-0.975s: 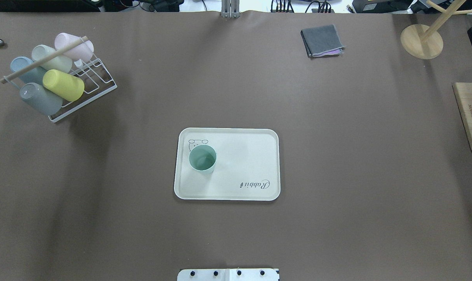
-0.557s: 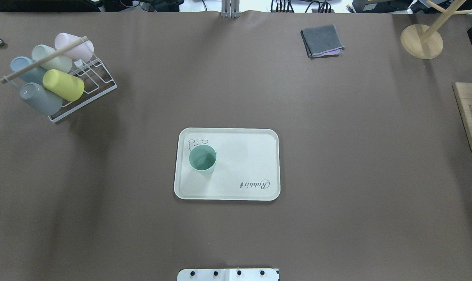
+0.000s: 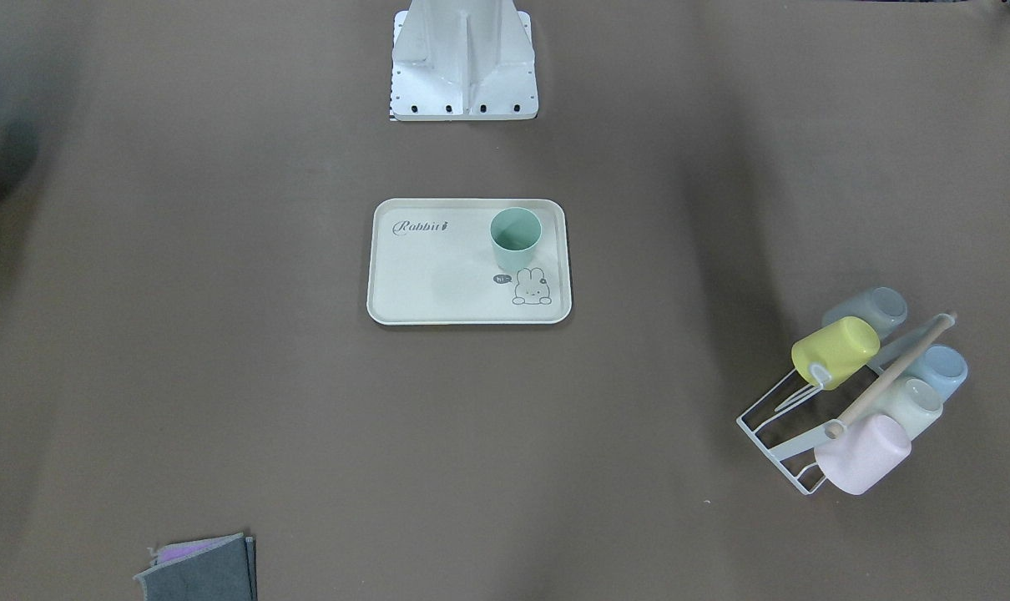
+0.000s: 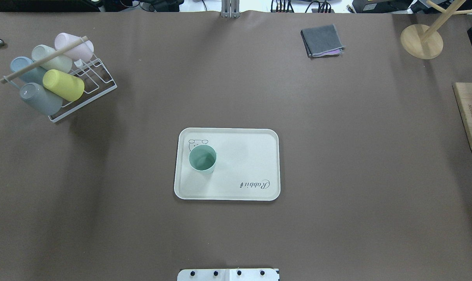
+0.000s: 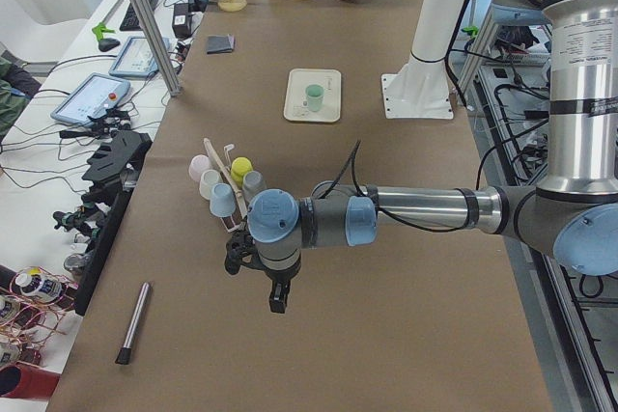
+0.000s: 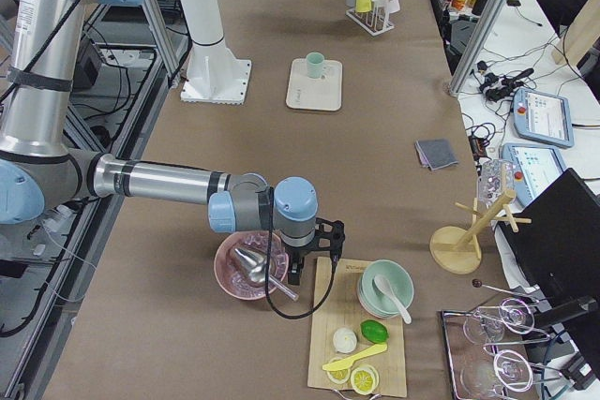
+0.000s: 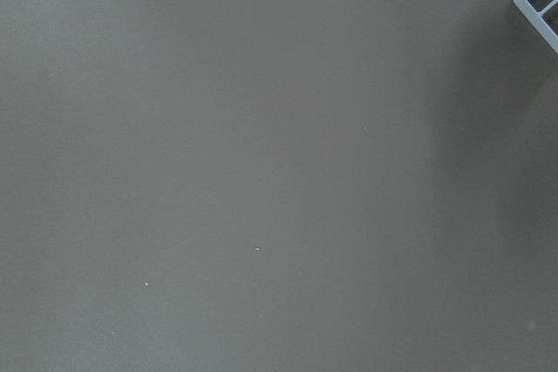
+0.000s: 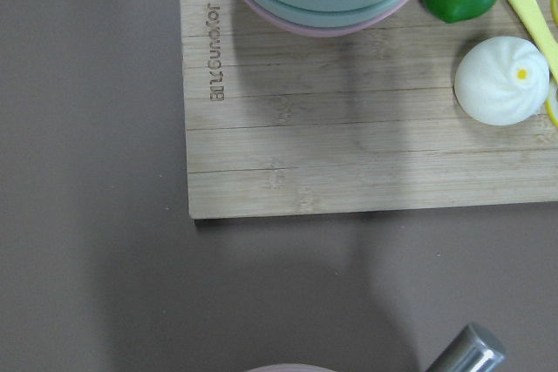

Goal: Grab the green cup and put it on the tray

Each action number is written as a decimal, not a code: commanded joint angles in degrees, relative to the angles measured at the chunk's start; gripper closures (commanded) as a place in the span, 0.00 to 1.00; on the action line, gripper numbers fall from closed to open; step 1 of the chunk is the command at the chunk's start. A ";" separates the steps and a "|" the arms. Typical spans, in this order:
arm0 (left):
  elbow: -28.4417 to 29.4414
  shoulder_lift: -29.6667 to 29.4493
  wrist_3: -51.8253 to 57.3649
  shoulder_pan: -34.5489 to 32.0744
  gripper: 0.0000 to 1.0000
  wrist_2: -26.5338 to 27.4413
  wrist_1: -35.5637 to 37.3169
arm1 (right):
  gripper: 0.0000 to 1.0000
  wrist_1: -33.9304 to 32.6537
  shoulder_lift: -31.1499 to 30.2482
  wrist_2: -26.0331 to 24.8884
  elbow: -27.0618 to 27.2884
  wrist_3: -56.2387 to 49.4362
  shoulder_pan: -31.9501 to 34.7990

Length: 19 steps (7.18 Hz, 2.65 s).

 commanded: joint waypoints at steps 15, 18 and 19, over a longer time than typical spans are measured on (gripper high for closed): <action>0.65 1.59 -0.20 -0.12 0.02 0.08 0.08 | 0.00 0.00 0.06 0.20 -0.01 0.08 -0.01; 0.65 1.68 -0.11 -0.12 0.01 0.08 0.08 | 0.00 -0.09 -0.02 0.03 -0.01 0.00 -0.01; 0.65 1.68 -0.11 -0.12 0.02 0.08 0.08 | 0.00 -0.09 -0.02 0.03 -0.01 0.08 -0.01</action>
